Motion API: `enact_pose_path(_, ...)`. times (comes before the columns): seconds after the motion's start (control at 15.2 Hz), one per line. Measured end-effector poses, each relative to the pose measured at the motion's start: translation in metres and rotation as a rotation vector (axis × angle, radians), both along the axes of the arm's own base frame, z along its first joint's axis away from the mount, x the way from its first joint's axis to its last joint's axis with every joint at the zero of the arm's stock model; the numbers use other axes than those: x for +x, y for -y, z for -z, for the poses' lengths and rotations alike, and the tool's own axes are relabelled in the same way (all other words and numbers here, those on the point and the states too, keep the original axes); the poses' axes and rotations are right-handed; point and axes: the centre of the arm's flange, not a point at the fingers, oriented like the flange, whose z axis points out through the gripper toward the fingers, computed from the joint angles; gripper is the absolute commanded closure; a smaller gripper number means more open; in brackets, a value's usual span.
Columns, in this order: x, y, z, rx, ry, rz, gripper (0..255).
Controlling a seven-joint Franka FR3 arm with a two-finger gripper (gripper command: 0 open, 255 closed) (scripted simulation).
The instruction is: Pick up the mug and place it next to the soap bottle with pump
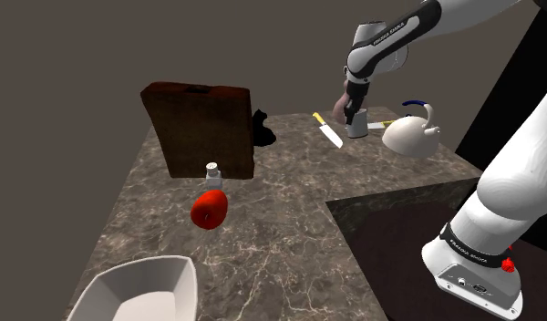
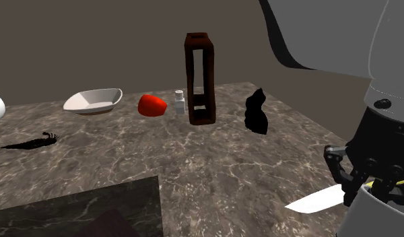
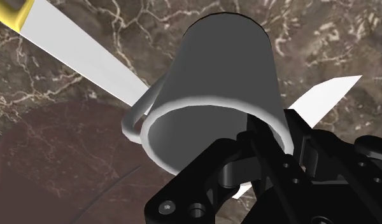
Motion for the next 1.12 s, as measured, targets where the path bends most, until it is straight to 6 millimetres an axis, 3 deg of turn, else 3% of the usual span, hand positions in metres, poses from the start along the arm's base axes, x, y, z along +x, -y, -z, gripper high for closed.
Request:
enact_pose_path(0.13, 0.000, 0.000, 0.000, 0.000, 0.000, 0.000, 255)
enact_pose_path(0.2, 0.001, 0.000, 0.000, 0.000, 0.001, 0.000, 0)
enact_pose_path(0.59, -0.002, 0.003, 0.006, 0.001, -0.010, 0.006, 0)
enact_pose_path(0.86, -0.003, 0.000, -0.032, 0.001, -0.009, 0.006, 0)
enact_pose_path(1.12, -0.002, 0.000, -0.044, 0.001, -0.010, 0.006, 0)
